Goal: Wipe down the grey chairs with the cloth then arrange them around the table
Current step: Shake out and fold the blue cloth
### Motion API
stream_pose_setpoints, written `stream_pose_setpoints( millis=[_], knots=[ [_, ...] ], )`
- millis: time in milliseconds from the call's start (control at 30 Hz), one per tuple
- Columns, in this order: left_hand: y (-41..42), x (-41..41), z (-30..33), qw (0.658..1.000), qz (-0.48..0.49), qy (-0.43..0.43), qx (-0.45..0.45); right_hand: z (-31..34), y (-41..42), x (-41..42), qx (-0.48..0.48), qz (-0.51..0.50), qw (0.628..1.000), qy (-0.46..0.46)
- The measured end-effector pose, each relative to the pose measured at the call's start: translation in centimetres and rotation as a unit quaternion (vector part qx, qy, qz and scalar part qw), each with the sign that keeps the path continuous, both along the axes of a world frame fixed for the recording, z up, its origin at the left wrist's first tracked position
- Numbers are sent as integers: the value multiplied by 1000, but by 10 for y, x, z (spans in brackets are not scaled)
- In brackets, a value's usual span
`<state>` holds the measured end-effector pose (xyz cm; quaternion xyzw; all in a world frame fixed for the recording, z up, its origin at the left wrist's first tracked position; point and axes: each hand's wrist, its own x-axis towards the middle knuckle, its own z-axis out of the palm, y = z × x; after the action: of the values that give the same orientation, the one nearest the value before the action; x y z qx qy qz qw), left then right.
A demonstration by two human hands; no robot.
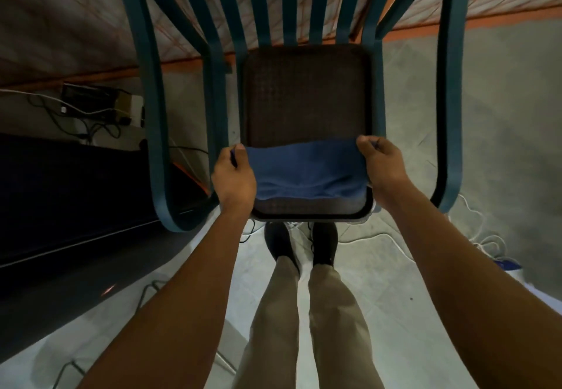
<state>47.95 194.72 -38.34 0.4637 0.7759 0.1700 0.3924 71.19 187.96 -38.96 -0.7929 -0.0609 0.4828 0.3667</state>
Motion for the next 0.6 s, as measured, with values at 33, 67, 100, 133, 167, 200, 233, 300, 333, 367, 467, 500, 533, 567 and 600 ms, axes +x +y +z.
stream_pose_setpoints(
  millis=[33, 67, 100, 133, 167, 200, 233, 300, 333, 367, 467, 500, 533, 567, 600],
  knots=[
    [2, 2, -11, 1000, -4, 2, 1, -11, 2, 1, -5, 2, 1000, -9],
    [2, 5, -21, 1000, -6, 3, 0, -20, 5, 1, -9, 2, 1000, -15],
    [3, 7, -30, 1000, -7, 6, -2, -28, 6, 1, -11, 0, 1000, -18],
    [2, 10, -36, 1000, -8, 7, -3, -35, 7, 1, -14, 1, 1000, -22],
    [2, 12, -42, 1000, -9, 8, -1, -40, 7, 1, -19, 4, 999, -27],
    [2, 14, -46, 1000, -11, 8, 1, -45, 7, 2, -25, 9, 999, -35],
    [1, 15, -50, 1000, -14, 11, 3, -50, 6, 4, -31, 13, 998, -46],
    [0, 13, -54, 1000, -21, 21, 9, -55, 3, 7, -39, 33, 996, -75],
    [0, 12, -55, 999, -26, 26, 13, -56, 1, 9, -46, 49, 994, -91],
    [-1, 10, -56, 999, -32, 28, 17, -56, 0, 11, -55, 67, 991, -106],
    [-2, 4, -55, 998, -54, 27, -7, -53, -7, 15, -79, 107, 983, -123],
    [-3, 1, -55, 997, -65, 25, -26, -52, -10, 15, -83, 118, 981, -129],
    [-5, -1, -53, 996, -78, 22, -43, -49, -13, 15, -86, 127, 979, -135],
    [-8, -2, -51, 994, -90, 18, -53, -46, -16, 14, -90, 137, 977, -138],
    [-11, -3, -46, 993, -99, 16, -59, -41, -19, 12, -95, 145, 975, -138]
  ],
)
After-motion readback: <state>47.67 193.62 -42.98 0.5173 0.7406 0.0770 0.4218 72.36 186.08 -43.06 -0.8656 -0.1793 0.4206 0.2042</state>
